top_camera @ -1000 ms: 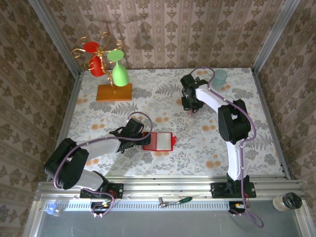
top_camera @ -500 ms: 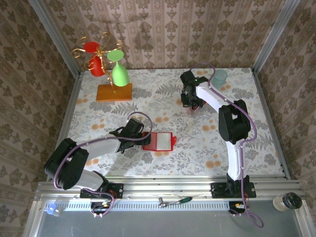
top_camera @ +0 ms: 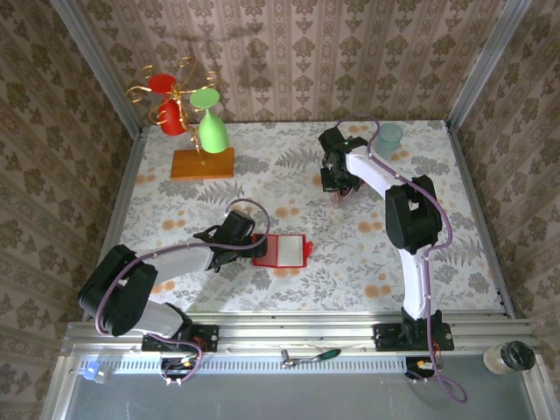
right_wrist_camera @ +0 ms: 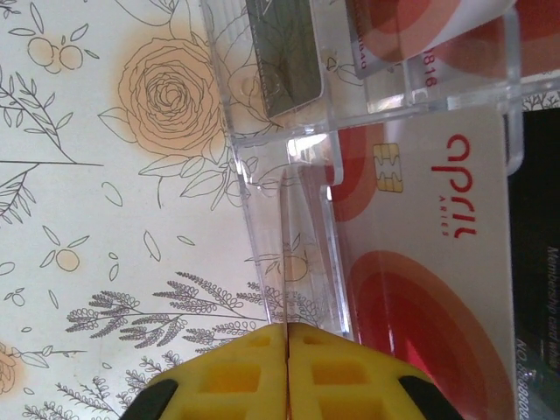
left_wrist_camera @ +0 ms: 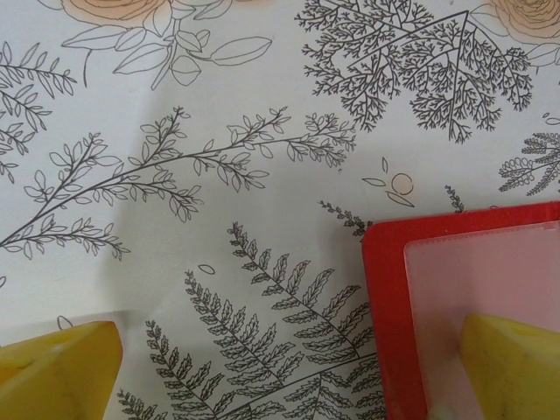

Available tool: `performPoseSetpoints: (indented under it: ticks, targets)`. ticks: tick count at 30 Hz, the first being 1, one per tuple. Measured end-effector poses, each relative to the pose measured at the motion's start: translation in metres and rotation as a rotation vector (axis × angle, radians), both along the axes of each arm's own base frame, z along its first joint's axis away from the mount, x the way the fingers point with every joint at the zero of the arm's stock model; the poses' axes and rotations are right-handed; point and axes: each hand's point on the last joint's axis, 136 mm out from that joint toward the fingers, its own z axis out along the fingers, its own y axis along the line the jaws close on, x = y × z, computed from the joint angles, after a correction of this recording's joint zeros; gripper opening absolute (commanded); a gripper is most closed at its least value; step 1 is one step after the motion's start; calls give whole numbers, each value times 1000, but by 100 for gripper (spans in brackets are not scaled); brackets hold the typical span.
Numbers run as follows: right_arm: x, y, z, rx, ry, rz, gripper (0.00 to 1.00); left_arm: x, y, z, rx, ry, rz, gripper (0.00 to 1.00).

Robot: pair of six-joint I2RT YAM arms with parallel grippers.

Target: Put the credit cards into the card holder

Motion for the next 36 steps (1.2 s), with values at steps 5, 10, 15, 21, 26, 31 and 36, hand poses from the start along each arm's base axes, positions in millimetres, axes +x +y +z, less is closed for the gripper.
performPoseSetpoints:
  ticks: [5, 10, 15, 21, 26, 31, 36]
  targets:
    - [-1, -1, 1, -7, 7, 17, 0, 0, 0, 1, -3, -2, 2, 100]
    - [-2, -1, 7, -7, 0, 30, 0, 1, -1, 6, -15, -16, 2, 100]
    - [-11, 4, 48, 53, -72, 34, 0, 2, -1, 8, -17, -20, 1, 100]
    - [-45, 30, 102, 242, -190, 37, 0, 1, 2, 7, 7, -21, -10, 100]
    - [-83, 58, 91, 424, -180, 28, 0, -5, 10, 5, 63, -11, -21, 100]
    - [-121, 96, 58, 539, -119, 48, 0, -10, 14, 3, 109, -9, -35, 100]
    - [-152, 125, 39, 614, -107, 71, 0, -17, 17, 1, 159, -7, -48, 100]
